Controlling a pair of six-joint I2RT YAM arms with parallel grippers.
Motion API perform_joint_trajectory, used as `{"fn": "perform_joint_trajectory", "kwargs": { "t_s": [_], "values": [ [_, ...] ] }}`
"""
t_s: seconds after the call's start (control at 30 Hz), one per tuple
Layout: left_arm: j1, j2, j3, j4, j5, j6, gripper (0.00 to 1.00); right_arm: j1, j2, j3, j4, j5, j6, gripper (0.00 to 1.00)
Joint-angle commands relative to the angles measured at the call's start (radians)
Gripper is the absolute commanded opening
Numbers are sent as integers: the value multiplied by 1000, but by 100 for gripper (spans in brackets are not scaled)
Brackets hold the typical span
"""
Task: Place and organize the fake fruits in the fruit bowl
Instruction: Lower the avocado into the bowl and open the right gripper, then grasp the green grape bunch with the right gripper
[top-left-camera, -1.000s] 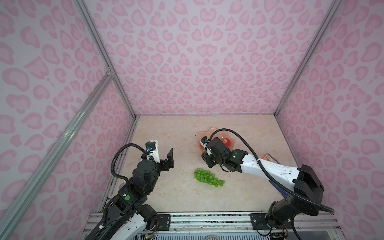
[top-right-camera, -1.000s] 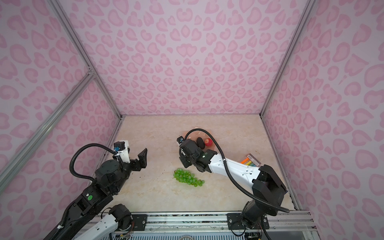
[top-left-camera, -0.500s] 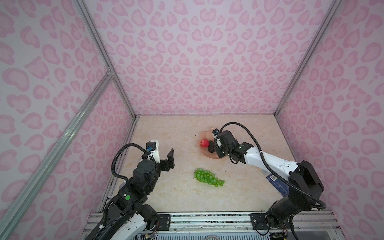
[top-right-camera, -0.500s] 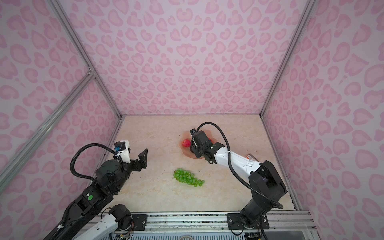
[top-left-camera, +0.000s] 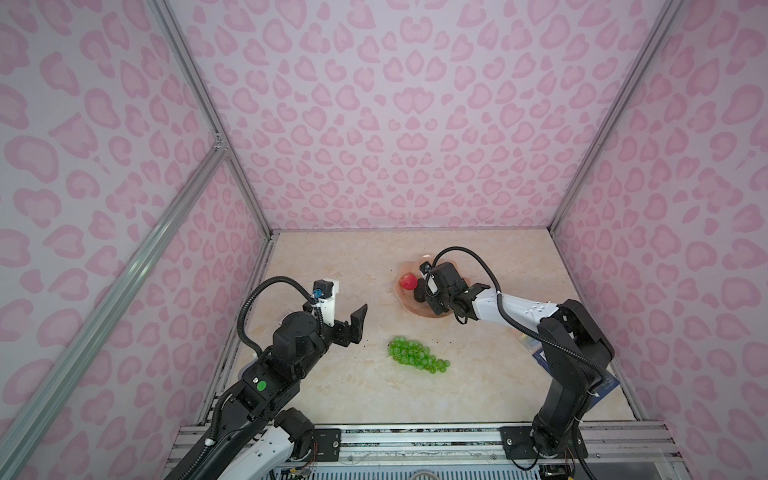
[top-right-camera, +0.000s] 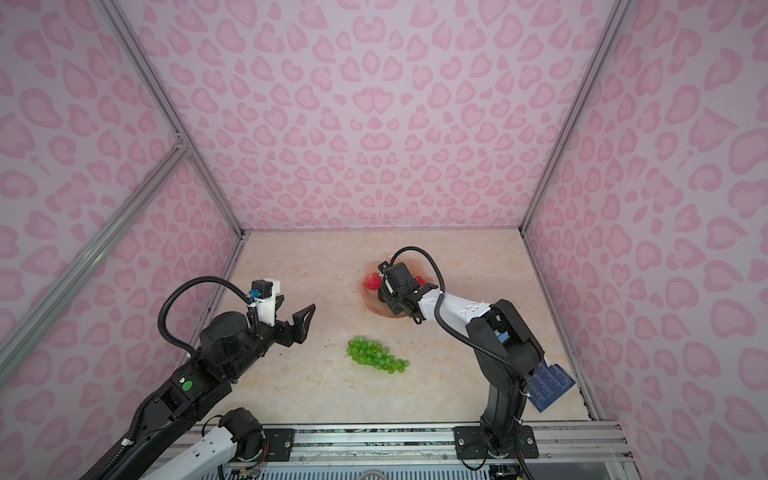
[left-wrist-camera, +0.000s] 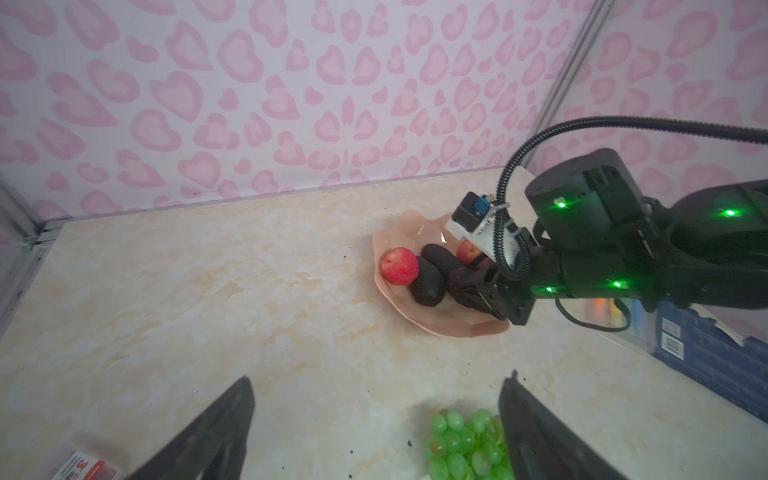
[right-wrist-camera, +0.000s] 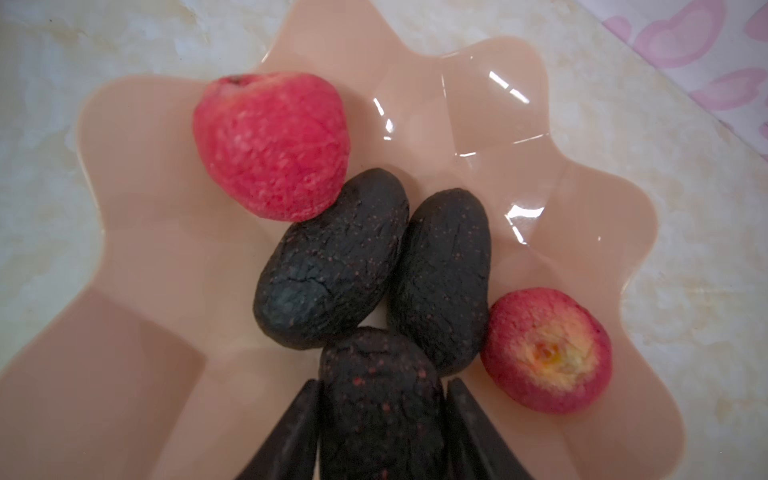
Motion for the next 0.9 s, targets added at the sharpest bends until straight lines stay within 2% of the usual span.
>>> {"fn": "perform_joint_trajectory", "kwargs": {
  "t_s": [0.0, 0.2, 0.37, 0.43, 0.6, 0.87],
  "values": [
    [2, 35, 33, -17, 180, 29, 92, 0, -33, -15, 31, -39, 5, 59],
    [2, 79, 54, -77, 346, 49, 93, 12, -236, -116, 57, -139, 74, 71],
    [2, 73, 64, -145, 401, 57, 93, 63, -374, -250, 102, -372, 100, 80],
    [2, 61, 60, -158, 415, 59, 93, 98, -390, -300, 117, -418, 110, 81],
    [2, 40, 49, -160, 429, 42, 93, 236, -380, -429, 219, -365, 113, 86],
    [2, 37, 44, -151, 442, 34, 93, 298, -263, -458, 306, -306, 121, 87]
  ]
}}
